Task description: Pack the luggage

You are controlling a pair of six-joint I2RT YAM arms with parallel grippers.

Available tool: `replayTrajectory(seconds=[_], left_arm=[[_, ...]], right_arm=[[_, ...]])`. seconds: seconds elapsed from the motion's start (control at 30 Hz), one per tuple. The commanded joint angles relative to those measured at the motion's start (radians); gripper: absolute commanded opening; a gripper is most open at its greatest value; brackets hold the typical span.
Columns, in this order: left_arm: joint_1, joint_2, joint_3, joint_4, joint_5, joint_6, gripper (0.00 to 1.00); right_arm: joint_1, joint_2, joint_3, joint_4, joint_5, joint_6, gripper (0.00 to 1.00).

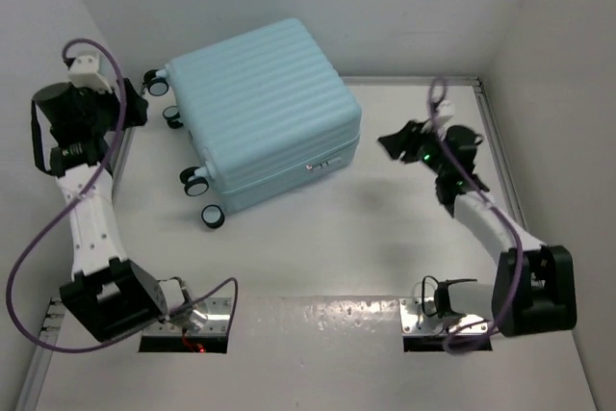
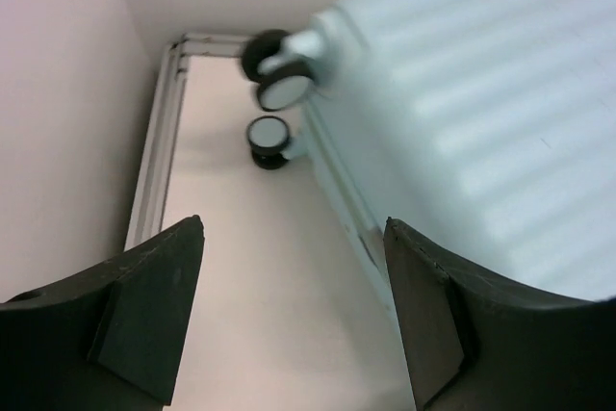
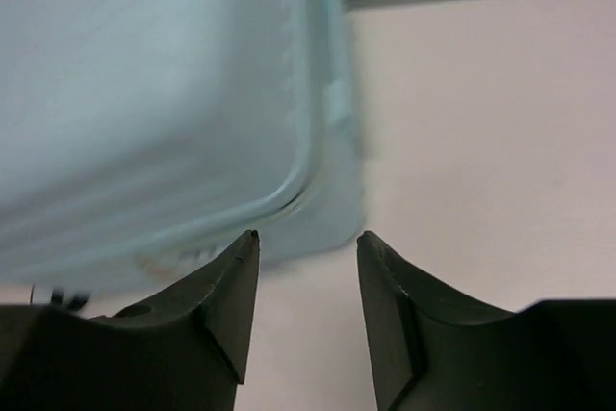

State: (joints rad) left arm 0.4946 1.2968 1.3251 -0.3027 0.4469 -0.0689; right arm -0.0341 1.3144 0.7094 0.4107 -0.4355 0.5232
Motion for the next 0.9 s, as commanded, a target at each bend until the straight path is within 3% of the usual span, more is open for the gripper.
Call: replayTrajectory(seconds=[0.0,0.13,0.17,0.4,0.87], left_arm=[[-0.054,-0.117,-0.160,-0.025,0.056,0.165,0.79],[-0.096,-0.198,-0.219,-0.091,0.056,0.187,0.79],[-0.108,-0.211,-0.219,-0.116,0.056,0.187,0.79],[-0.142,-0.241,-0.228,-0.125,0.009,0.219,0.79],[-0.151,-0.240,-0.259,-0.125,-0.030,0.228,0.79]], right_arm=[[0.248,-0.081,-0.157,0.022,0.019,-0.137,0.45],[0.543,-0.015,-0.182,0.184,0.199,-0.209,0.40],[0.563,0.006,-0.174,0.201,0.292,-0.213,0.40],[0.726,0.230,-0.073,0.315,0.483,-0.261,0.29],[0.766,0.410,0.067,0.353,0.598,-0.267,0.27]])
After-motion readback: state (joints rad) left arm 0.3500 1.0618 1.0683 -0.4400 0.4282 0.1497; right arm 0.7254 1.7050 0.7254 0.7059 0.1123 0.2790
